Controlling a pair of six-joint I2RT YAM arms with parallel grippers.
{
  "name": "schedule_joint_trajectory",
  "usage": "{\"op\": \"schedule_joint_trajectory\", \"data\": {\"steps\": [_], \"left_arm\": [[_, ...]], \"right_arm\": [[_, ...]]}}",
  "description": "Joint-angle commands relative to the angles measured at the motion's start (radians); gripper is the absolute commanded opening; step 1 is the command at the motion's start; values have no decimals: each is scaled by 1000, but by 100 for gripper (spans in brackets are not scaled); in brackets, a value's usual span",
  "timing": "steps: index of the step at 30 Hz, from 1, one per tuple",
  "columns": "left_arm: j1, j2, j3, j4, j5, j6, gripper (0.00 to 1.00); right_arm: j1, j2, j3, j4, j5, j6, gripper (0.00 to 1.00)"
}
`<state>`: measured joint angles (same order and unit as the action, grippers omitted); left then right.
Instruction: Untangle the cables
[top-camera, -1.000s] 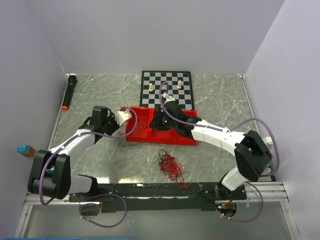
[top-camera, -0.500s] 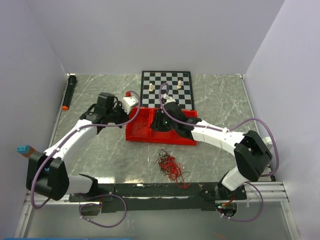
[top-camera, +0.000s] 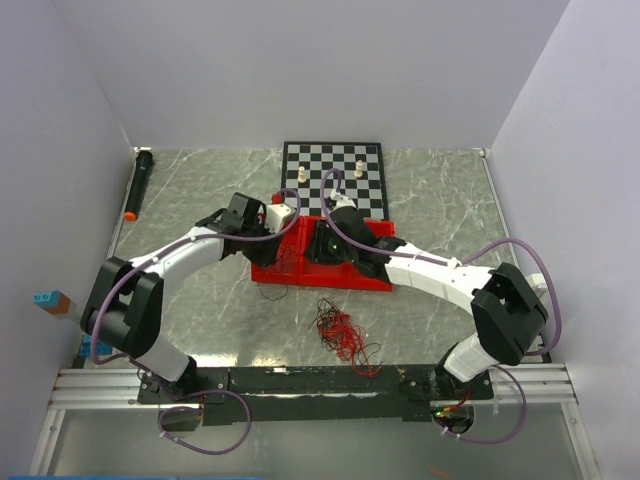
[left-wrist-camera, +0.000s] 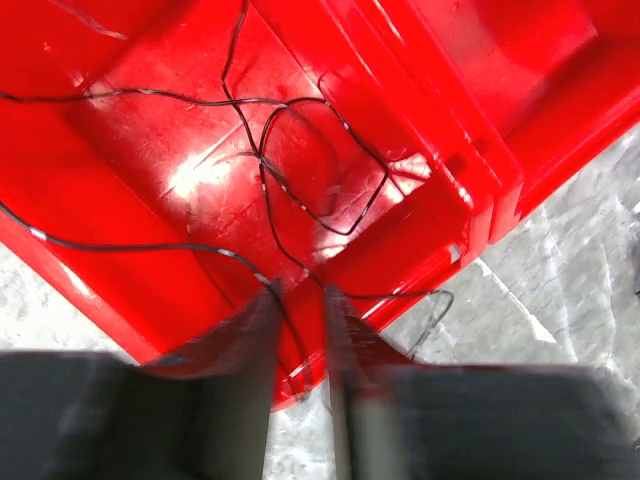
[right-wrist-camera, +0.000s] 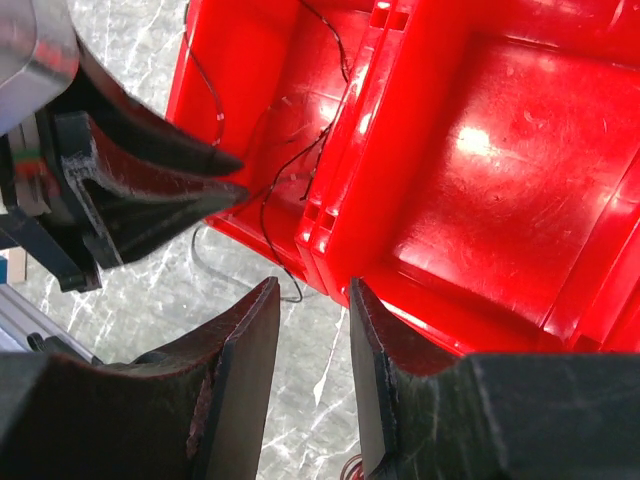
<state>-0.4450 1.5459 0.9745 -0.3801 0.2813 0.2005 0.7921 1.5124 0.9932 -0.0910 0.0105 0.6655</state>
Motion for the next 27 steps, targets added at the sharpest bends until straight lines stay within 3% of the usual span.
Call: {"op": "schedule_joint_trajectory", "data": {"steps": [1, 4, 7, 11, 17, 22, 27], "left_arm": [[5, -10, 93, -15, 13, -58, 39], [26, -35, 156, -81, 85, -50, 57], [58, -62, 237, -179, 159, -32, 68], [162, -96, 337, -275, 266, -48, 70], [409, -73, 472, -442, 367, -21, 73], [551, -76, 461, -522, 395, 39, 75], [612, -93, 423, -562, 409, 76, 75]], "right_arm": [[-4, -43, -1, 23, 16, 11, 41], [-2, -34, 13, 23, 9, 9, 41], [-4, -32, 15, 27, 0, 6, 41], [7, -43, -5, 48, -30, -20, 41], [128, -37, -18, 30, 11, -102, 57], [185, 43, -41, 69, -4, -81, 59], [197, 172, 4, 85, -29, -73, 59]]}}
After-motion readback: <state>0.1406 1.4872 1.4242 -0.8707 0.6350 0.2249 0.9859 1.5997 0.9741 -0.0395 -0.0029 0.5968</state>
